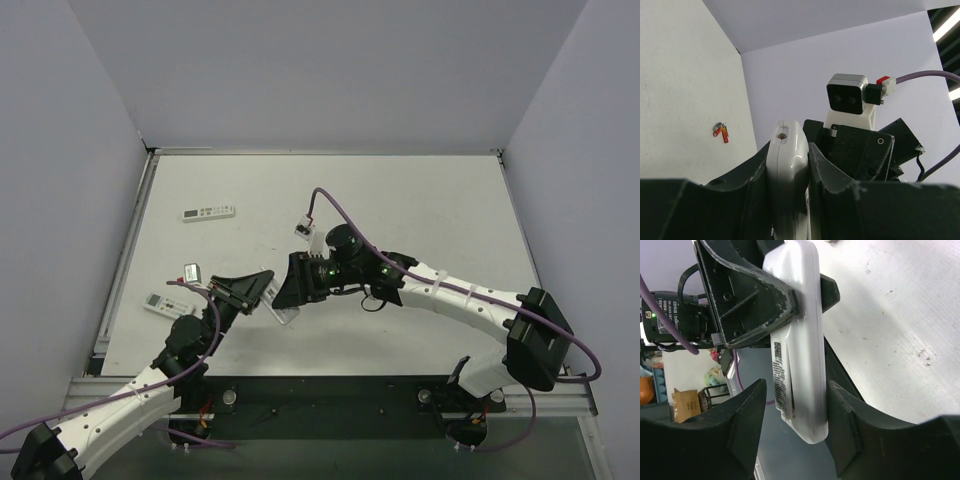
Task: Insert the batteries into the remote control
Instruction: Load the battery cover into the remote control.
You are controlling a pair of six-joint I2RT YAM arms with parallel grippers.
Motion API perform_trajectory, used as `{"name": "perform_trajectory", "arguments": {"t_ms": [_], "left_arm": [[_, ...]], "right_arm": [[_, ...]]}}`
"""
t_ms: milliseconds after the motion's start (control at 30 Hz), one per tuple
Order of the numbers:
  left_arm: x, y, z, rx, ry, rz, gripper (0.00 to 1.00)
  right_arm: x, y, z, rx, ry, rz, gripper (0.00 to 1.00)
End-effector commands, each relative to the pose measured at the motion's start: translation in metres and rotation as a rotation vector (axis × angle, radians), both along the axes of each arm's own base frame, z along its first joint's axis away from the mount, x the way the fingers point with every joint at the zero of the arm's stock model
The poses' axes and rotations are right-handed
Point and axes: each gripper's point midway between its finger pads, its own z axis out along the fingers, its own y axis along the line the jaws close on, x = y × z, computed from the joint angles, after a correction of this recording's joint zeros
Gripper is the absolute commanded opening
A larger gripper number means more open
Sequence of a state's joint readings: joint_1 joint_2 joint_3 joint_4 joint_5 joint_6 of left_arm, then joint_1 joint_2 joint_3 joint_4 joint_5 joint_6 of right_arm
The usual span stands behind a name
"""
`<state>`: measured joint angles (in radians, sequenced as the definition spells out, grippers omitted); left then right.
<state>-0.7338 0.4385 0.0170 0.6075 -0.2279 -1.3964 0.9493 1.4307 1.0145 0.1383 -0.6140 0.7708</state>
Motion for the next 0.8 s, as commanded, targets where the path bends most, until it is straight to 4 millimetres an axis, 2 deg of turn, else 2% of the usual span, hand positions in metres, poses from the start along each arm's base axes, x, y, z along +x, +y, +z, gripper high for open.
{"name": "perform_trajectory", "arguments": {"t_ms": [0,133,267,400,500,667,733,767], "left_arm": [[-0.004,0.004,0.002,-0.051,-0.029,-0.003,0.00],[-0.004,0.004,0.004,-0.061,-0.032,-0.001,0.00],[-0.005,0.005,0.007,-0.070,-0.041,-0.003,0.00],[-0.006,0.006,0.010,-0.080,-0.047,-0.002,0.00],[-0.007,0.005,0.012,-0.086,-0.054,-0.005,0.00],[-0.011,0.008,0.021,-0.117,-0.097,-0.009,0.00],[-0.013,0.011,0.027,-0.143,-0.123,-0.005,0.00],[-0.014,0.011,0.027,-0.144,-0.127,-0.009,0.00]], "right_arm": [[-0.006,0.008,0.009,0.070,0.013,0.053,0.43],[-0.009,0.009,0.003,0.063,0.023,0.070,0.35],[-0.010,0.008,-0.002,0.056,0.029,0.074,0.16],[-0.010,0.009,-0.005,0.058,0.030,0.077,0.04],[-0.009,0.008,-0.008,0.050,0.021,0.078,0.00],[-0.005,0.000,-0.020,0.055,0.051,0.065,0.00],[-0.004,0.002,-0.012,0.119,0.087,0.063,0.00],[-0.003,0.000,-0.015,0.132,0.106,0.057,0.00]]}}
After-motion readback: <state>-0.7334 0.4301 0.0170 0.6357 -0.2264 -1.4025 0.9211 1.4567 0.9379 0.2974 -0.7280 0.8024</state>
